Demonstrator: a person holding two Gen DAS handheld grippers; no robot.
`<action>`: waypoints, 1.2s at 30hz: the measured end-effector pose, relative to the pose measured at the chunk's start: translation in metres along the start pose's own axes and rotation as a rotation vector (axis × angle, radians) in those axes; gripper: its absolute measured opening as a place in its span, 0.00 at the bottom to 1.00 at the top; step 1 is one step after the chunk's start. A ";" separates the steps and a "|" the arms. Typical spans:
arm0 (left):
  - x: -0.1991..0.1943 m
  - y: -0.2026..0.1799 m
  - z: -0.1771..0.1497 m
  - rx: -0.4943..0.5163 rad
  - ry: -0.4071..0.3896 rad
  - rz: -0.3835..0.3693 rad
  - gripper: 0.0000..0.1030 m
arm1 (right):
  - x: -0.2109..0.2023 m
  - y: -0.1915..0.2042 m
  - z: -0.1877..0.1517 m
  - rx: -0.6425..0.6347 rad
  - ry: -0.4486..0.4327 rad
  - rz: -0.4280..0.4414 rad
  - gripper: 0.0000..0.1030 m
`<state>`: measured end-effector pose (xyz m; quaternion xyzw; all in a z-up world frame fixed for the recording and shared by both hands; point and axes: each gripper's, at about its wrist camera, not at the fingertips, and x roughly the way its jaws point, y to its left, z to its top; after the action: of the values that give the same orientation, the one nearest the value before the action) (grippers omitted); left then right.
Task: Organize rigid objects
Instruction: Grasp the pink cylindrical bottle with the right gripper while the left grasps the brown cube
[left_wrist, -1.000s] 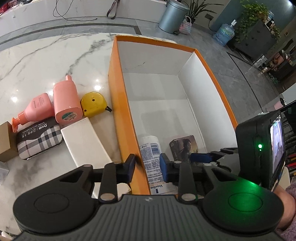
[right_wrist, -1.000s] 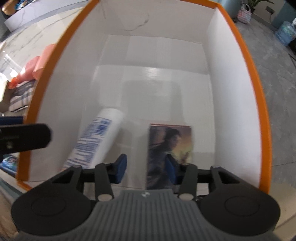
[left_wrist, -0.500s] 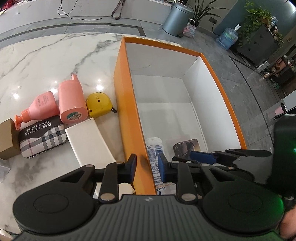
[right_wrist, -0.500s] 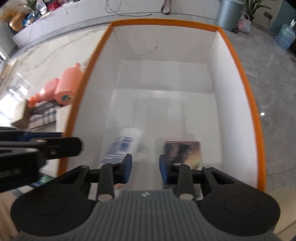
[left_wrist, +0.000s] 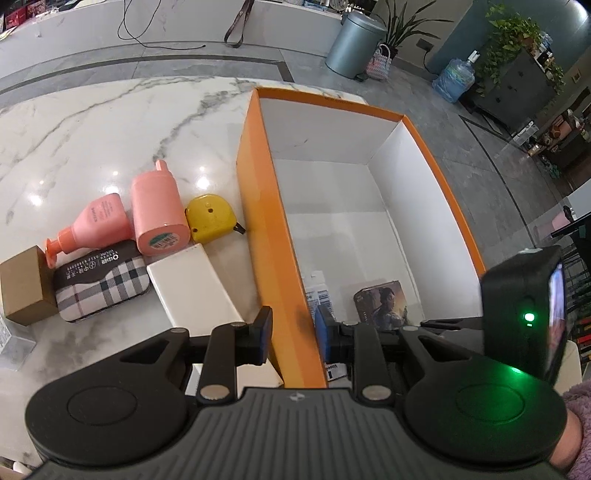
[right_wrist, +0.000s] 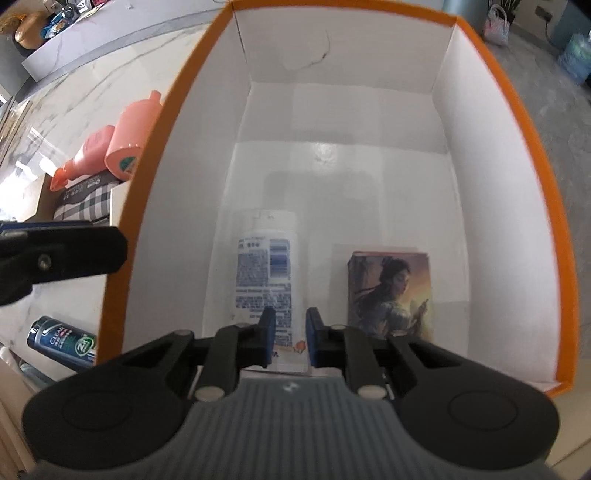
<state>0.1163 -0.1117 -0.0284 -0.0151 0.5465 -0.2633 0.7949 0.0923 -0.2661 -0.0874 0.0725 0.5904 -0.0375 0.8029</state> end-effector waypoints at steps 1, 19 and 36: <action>-0.002 0.001 0.000 -0.002 -0.001 -0.002 0.27 | -0.005 0.000 0.001 -0.006 -0.014 -0.009 0.17; -0.062 0.085 -0.008 -0.013 -0.097 0.129 0.27 | -0.078 0.083 0.003 -0.189 -0.328 0.129 0.23; -0.050 0.219 -0.004 -0.266 -0.128 0.299 0.56 | 0.007 0.156 0.053 -0.233 -0.214 0.078 0.56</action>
<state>0.1879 0.0994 -0.0549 -0.0554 0.5212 -0.0665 0.8491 0.1675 -0.1209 -0.0672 -0.0029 0.4987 0.0549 0.8650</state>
